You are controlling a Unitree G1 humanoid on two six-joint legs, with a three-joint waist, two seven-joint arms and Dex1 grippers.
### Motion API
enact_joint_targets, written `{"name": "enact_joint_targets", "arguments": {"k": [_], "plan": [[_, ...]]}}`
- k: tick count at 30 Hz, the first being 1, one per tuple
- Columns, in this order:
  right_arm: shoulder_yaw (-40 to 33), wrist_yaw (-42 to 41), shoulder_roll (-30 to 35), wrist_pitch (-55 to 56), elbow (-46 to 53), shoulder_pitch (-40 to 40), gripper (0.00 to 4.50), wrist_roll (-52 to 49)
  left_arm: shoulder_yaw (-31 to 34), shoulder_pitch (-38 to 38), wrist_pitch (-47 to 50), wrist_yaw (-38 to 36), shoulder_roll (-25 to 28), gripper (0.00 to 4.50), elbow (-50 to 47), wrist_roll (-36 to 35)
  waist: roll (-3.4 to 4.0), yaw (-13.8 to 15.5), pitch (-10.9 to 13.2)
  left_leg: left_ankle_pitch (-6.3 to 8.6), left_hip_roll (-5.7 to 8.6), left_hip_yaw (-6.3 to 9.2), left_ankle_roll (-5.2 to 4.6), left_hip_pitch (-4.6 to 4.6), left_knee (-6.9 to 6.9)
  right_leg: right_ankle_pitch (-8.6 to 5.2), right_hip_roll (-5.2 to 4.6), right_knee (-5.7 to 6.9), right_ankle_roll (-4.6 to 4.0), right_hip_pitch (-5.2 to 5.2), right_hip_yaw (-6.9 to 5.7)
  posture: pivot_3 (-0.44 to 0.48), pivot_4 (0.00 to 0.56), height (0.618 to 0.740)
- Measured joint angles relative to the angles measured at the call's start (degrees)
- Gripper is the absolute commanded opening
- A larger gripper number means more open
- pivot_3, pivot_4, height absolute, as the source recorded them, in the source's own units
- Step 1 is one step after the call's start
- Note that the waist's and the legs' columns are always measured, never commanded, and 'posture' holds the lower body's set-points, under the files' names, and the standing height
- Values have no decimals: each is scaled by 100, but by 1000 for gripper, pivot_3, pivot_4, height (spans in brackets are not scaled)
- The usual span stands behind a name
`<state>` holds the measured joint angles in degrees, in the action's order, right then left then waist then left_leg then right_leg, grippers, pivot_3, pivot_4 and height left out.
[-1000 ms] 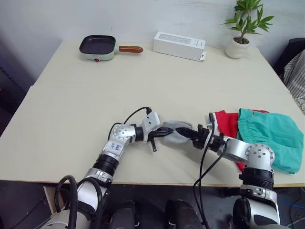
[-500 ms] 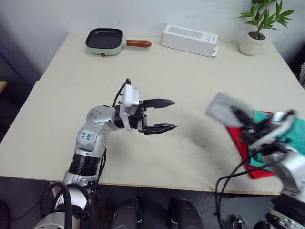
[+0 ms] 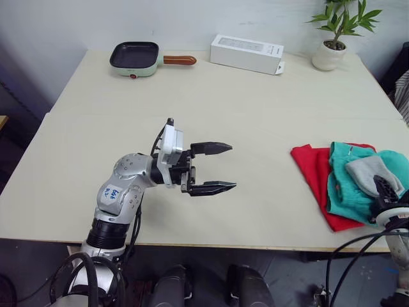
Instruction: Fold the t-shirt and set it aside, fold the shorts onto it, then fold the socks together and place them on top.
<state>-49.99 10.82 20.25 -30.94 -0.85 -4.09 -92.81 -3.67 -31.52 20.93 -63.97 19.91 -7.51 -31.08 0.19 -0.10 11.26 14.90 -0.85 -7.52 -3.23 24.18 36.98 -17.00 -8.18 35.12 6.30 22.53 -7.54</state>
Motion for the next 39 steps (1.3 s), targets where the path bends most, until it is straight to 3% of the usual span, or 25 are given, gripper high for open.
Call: {"name": "enact_joint_targets", "arguments": {"k": [5, 9, 13, 16, 19, 22, 24, 26, 28, 33, 37, 39], "plan": [[3, -135, 8, -53, 101, 250, 2892, -32, 44, 37, -12, 41, 179, 4500, 0, 3, 0, 29, 0, 7, 4, -1, -11, 3, 7, 3, -2, -7, 4, -6, 5, 0, 150, 740], [-14, 121, 540, -615, 229, 764, 4326, -587, 71, 49, -18, 68, 350, 4500, 2, 9, 0, 23, 0, 15, 6, -1, -21, 4, 7, 4, -31, -15, 5, -6, 11, 0, 150, 740], [-331, 118, 1672, -1218, -112, 1306, 4472, -1066, 136, 223, 59, -40, 812, 4500, -21, 1, 6, 19, 1, 28, 4, -8, -41, 1, 2, 3, -30, -16, 5, -3, 16, 0, 150, 740], [-538, -650, 2857, -2043, -564, 2131, 4472, -833, 366, 329, -39, -80, 1135, 4500, 100, 34, 5, 24, 1, 30, -1, -11, -41, 1, 0, 2, -26, -25, 2, -3, 13, 0, 150, 740], [-351, -2459, 3901, -2174, -739, 3098, 4472, 725, 541, 494, -215, -89, 1405, 4500, 123, 129, 7, 42, -1, 37, -3, -26, -53, -1, 2, 2, -25, -38, 3, -4, 14, 0, 150, 740], [63, -4142, 4408, -568, -966, 3460, 4472, 2908, 672, 918, -380, -27, 1601, 4500, 134, 279, 2, 2, -3, 48, -4, -58, -55, -5, 4, 11, -20, -48, 19, 3, 7, 0, 150, 740], [287, -5099, 4596, 1109, -1248, 3244, 4472, 4321, 854, 1275, -585, 65, 1755, 4500, 166, 426, 5, -30, -1, 52, -4, -85, -42, -11, 3, 16, -20, -49, 30, 13, 13, 0, 150, 740], [557, -5893, 4753, 2230, -1299, 2745, 4472, 5084, 1095, 1583, -797, 208, 1895, 4500, 206, 583, 0, -70, 2, 57, -9, -89, -12, -15, 3, 18, -23, -51, 33, 12, 15, 0, 150, 740], [913, -6328, 4834, 2720, -1194, 2129, 4472, 5351, 1253, 1759, -935, 354, 1966, 4500, 242, 725, -14, -65, 8, 53, -13, -84, 0, -15, 5, 21, -29, -51, 29, 12, 15, 0, 150, 740], [2703, -7309, 4778, 3278, -715, -113, 4472, 5866, 1640, 2568, -1199, 696, 2184, 4500, 195, 1070, -14, -108, 13, 55, -24, -79, 12, -9, 5, 27, -40, -42, 15, 24, 28, 0, 150, 740], [4249, -8222, 3708, 3613, -485, -1696, 4472, 6256, 1943, 3005, -1340, 919, 2321, 4500, 108, 1201, -28, -86, 14, 49, -31, -75, 5, -8, 11, 27, -36, -36, 6, 25, 16, 0, 150, 740], [4801, -8550, 3156, 3708, -531, -1949, 4472, 6391, 2028, 3068, -1406, 992, 2335, 4500, 91, 1244, -28, -32, 14, 50, -29, -76, 2, -6, 14, 29, -37, -35, 4, 26, 13, 0, 150, 740]]}}
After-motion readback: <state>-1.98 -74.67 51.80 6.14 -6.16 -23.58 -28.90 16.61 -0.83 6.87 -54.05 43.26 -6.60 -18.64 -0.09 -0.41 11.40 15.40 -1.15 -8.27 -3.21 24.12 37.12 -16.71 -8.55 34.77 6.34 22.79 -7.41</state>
